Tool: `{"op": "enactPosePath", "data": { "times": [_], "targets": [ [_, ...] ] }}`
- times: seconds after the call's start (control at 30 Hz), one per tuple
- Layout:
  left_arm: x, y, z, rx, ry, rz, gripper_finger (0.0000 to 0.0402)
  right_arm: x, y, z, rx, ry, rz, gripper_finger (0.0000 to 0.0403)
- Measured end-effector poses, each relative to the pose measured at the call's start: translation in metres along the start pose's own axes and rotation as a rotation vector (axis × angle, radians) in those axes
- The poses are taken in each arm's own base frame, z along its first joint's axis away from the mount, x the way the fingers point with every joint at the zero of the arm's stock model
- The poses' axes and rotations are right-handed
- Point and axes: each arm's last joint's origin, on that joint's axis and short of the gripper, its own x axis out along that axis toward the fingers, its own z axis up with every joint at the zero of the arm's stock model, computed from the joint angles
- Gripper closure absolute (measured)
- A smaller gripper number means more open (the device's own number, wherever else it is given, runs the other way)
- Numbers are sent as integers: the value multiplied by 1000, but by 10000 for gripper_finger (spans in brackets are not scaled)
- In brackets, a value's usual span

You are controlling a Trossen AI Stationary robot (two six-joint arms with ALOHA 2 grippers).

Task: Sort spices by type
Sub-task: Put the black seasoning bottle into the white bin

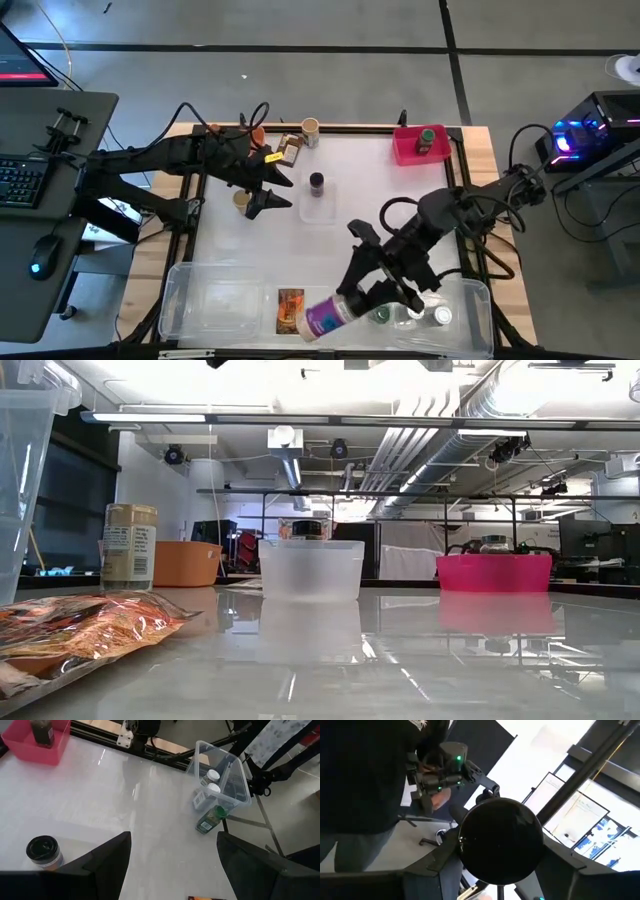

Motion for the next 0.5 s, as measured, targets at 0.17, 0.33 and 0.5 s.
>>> {"op": "enactPosePath", "data": {
  "times": [0.17, 0.33, 0.5],
  "targets": [
    [0, 0, -1, 9, 8, 1, 119, 0, -3, -2, 76, 58, -87, 207],
    [-18, -1, 0, 86, -39, -4, 119, -8, -20, -20, 427, 257, -485, 207],
    [-55, 4, 2, 124, -151, 34, 119, -24, -31, -47, 596, 490, -829, 207]
  ]
}}
